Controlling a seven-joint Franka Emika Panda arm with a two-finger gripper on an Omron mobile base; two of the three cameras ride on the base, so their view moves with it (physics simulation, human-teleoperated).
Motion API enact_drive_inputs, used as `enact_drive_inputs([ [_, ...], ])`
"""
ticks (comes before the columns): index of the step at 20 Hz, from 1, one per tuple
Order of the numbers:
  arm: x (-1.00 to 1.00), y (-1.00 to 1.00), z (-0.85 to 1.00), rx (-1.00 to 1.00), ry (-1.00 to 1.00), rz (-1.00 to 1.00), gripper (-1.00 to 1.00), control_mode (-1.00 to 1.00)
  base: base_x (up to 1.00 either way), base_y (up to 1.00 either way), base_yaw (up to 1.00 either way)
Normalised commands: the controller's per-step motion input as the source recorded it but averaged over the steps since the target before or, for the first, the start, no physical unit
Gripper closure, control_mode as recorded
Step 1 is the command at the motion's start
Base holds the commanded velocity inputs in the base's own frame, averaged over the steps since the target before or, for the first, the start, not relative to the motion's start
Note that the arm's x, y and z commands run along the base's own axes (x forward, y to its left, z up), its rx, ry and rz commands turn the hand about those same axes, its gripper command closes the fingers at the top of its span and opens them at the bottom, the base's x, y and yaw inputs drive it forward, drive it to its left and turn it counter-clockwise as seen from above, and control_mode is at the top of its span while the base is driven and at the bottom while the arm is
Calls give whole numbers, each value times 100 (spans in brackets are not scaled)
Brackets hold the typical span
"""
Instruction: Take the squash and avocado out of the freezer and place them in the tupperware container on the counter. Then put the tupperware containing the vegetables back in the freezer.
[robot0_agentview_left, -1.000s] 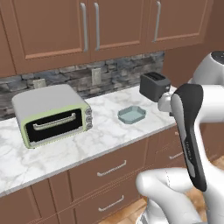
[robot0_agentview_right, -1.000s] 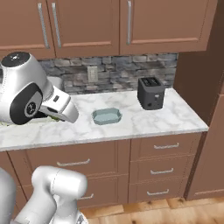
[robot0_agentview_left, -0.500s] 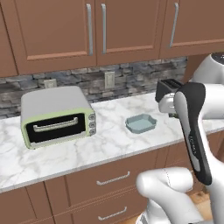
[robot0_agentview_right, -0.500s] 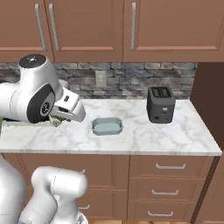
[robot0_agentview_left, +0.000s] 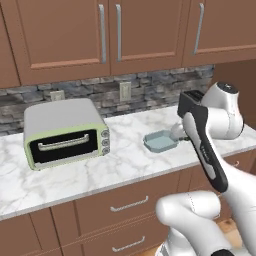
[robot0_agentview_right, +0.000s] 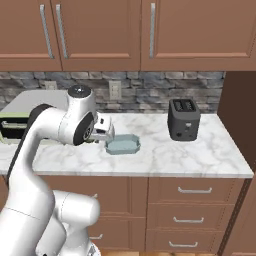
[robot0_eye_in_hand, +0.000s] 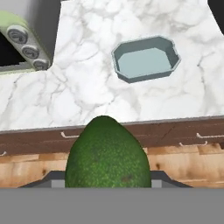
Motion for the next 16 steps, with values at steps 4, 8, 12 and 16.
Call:
enact_drive_inputs([
  [4,100,-1,-66,0,0,8,100,-100,0,0,0],
  [8,98,-1,-53,0,5,4,100,-100,0,0,0],
  [12,76,0,-35,0,0,1,100,-100,0,0,0],
  [16,63,-6,-23,0,0,0,100,-100,0,0,0],
])
